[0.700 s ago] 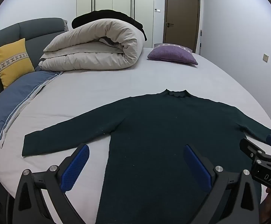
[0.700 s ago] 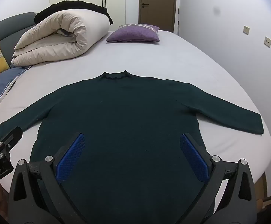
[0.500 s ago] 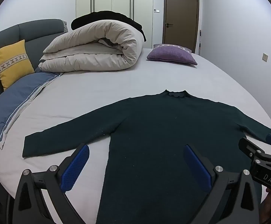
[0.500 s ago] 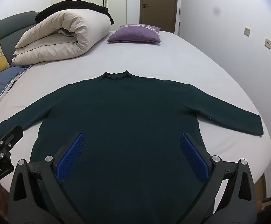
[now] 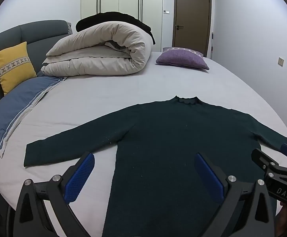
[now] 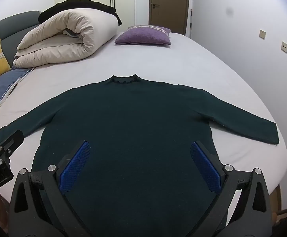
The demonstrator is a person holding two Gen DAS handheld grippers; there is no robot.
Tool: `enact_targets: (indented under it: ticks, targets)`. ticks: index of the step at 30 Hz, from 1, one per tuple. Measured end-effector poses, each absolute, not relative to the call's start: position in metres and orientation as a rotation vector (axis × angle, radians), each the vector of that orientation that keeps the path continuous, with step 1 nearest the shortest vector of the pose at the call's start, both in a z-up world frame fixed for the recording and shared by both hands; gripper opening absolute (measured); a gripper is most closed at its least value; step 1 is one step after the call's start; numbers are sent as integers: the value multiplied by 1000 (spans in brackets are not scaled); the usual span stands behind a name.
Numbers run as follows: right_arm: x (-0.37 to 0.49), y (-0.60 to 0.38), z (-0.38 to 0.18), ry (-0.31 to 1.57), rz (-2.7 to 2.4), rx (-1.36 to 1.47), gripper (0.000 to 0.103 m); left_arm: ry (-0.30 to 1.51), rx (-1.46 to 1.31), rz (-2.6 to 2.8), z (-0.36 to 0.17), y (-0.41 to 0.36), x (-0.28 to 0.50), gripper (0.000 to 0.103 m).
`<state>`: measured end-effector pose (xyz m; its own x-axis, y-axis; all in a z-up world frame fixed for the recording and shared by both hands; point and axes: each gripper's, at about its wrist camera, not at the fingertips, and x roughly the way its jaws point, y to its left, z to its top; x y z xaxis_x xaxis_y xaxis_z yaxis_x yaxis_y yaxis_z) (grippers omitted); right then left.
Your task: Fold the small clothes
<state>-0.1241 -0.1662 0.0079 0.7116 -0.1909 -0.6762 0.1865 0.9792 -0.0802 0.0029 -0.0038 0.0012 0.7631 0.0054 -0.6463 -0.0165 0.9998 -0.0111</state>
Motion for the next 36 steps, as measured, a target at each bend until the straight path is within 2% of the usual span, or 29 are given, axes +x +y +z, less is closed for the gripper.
enact_targets:
  ticks: [36]
  targets:
    - [-124, -166, 5, 753, -209, -4, 103, 700, -25, 8, 5, 1, 2, 103]
